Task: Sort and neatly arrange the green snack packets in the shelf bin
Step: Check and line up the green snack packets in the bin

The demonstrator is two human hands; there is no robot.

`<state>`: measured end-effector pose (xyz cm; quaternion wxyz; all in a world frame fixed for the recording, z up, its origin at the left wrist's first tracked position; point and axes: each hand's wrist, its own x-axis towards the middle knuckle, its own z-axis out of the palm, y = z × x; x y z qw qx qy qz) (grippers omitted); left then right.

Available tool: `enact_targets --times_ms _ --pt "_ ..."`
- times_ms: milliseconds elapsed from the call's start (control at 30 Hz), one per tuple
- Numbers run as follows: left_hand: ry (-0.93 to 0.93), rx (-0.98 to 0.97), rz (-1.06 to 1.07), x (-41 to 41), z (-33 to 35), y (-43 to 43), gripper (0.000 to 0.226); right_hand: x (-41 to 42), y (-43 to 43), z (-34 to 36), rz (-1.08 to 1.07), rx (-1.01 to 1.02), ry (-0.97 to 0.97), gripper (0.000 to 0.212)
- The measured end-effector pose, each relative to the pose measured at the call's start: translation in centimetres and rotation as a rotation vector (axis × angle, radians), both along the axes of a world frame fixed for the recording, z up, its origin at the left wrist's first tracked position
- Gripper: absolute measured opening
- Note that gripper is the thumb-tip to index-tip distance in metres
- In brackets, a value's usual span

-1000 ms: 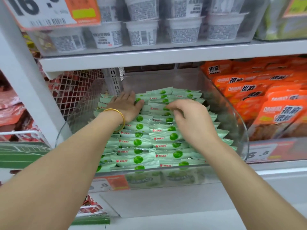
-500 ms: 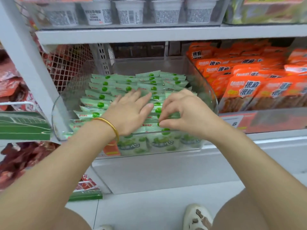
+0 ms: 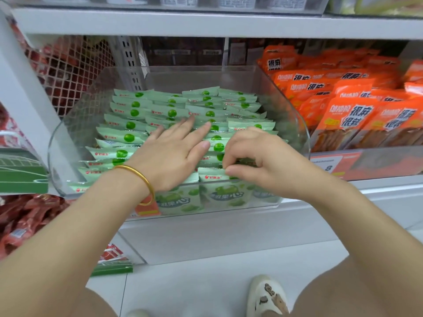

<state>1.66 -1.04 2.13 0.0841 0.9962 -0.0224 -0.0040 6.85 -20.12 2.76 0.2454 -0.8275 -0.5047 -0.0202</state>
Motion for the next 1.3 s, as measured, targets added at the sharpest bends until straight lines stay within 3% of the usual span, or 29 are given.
enact_targets --times_ms 233,333,400,467,533,600,733,833,867,967,1100,1233,1300 --pt "-0.025 0.018 -0.004 -0.1 -0.2 0.0 0.052 -0.8 -0.5 0.0 -0.02 0.295 0.28 0.007" --pt "-0.092 -0.031 0.009 -0.1 -0.3 0.0 0.05 -1.3 -0.5 0.4 -0.094 0.466 0.427 0.019" --pt "-0.243 -0.19 0.022 -0.3 0.1 -0.1 0.053 -1.5 -0.3 1.0 -0.162 0.607 0.455 0.019" --pt "-0.375 -0.481 0.043 -0.9 1.1 -0.5 0.047 -1.3 0.0 1.7 -0.228 0.763 0.466 0.018" --pt "-0.322 -0.843 0.022 -1.7 2.3 -1.4 0.038 -1.0 0.5 2.3 -0.282 0.885 0.502 0.016" --pt "-0.249 -1.025 -0.033 -2.2 3.0 -2.3 0.027 -0.7 1.3 2.5 -0.331 0.942 0.537 0.014" --pt "-0.26 -1.191 -0.002 -2.2 3.2 -3.1 0.016 0.2 2.0 2.0 -0.402 0.946 0.603 0.008" --pt "-0.27 -1.269 0.06 -2.0 3.3 -3.1 0.015 0.6 1.7 2.0 -0.43 0.788 0.713 0.055" --pt "-0.269 -1.28 0.068 -1.8 3.2 -3.1 0.017 0.6 1.6 2.0 -0.417 0.761 0.723 0.058" --pt "-0.249 -1.3 0.069 -1.5 2.8 -3.1 0.019 0.7 1.5 2.2 -0.383 0.789 0.674 0.038" --pt "-0.24 -1.355 0.033 -1.2 2.7 -3.2 0.018 0.5 2.1 2.6 -0.4 0.828 0.645 0.061" --pt "-0.274 -1.398 0.005 -0.9 2.8 -3.0 0.019 0.5 2.7 2.9 -0.414 0.843 0.683 0.057" --pt "-0.322 -1.401 0.033 -0.6 2.6 -2.8 0.019 0.8 2.7 2.6 -0.429 0.87 0.743 0.041"
